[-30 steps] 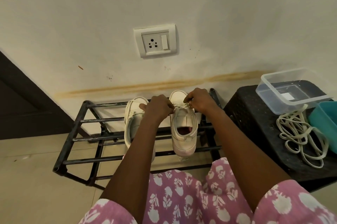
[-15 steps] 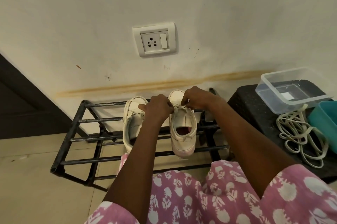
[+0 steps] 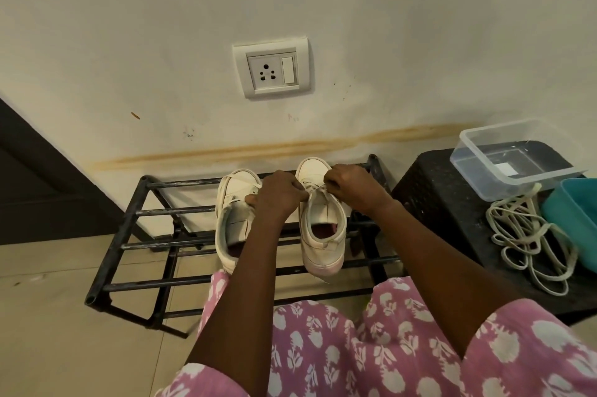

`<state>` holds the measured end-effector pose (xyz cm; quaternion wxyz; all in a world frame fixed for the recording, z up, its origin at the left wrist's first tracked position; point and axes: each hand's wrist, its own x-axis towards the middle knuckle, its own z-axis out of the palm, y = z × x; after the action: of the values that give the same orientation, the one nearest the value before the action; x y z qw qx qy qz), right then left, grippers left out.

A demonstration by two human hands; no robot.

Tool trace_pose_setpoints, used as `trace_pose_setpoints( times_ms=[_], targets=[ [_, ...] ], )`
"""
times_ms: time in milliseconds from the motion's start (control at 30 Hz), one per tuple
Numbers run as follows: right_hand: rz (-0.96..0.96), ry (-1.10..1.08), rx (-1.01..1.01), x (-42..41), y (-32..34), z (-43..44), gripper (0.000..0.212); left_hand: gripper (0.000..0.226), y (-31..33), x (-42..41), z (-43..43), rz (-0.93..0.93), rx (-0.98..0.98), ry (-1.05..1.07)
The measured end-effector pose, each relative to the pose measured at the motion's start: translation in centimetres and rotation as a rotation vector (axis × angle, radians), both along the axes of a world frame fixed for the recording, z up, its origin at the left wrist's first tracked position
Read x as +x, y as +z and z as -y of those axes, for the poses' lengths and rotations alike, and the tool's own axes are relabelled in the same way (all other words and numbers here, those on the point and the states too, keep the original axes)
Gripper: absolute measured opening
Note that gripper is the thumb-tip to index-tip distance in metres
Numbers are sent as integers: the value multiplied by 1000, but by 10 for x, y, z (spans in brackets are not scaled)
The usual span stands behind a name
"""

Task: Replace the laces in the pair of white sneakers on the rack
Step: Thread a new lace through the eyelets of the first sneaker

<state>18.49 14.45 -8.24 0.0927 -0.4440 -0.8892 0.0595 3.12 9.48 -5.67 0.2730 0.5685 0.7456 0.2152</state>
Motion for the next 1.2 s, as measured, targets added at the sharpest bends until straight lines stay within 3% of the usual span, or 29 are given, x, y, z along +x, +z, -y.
trace_pose_setpoints(
  times_ms=[200, 300, 367, 467, 533, 633, 833, 967, 1200],
  targets=[
    [-44, 67, 3, 3, 0, 3, 19, 11, 2, -1, 1, 8, -2, 31],
    [-93, -22, -20, 4, 2, 3, 18, 12, 3, -1, 1, 10, -11, 67],
    [-210, -205, -45, 0, 3, 5, 24, 12, 4, -1, 1, -22, -9, 104],
    [-509, -657, -148, -4, 4, 9, 27, 11, 4, -3, 0, -32, -13, 116],
    [-504, -813, -285, -6, 0, 13, 26, 13, 3, -3, 0, -5, 1, 112],
    [-463, -804, -417, -11, -8, 21, 25, 18, 0, -1, 2, -13, 33, 112],
    [-720, -850, -478, -9, -17, 27, 15, 29, 1, 0, 1, 43, -34, 46],
    [-887, -885, -559, -9, -22, 29, 26, 21, -3, -1, -2, -24, -47, 34],
    [-599, -838, -508, -12, -25, 28, 10, 23, -8, 3, -3, -71, -79, 69]
  ],
)
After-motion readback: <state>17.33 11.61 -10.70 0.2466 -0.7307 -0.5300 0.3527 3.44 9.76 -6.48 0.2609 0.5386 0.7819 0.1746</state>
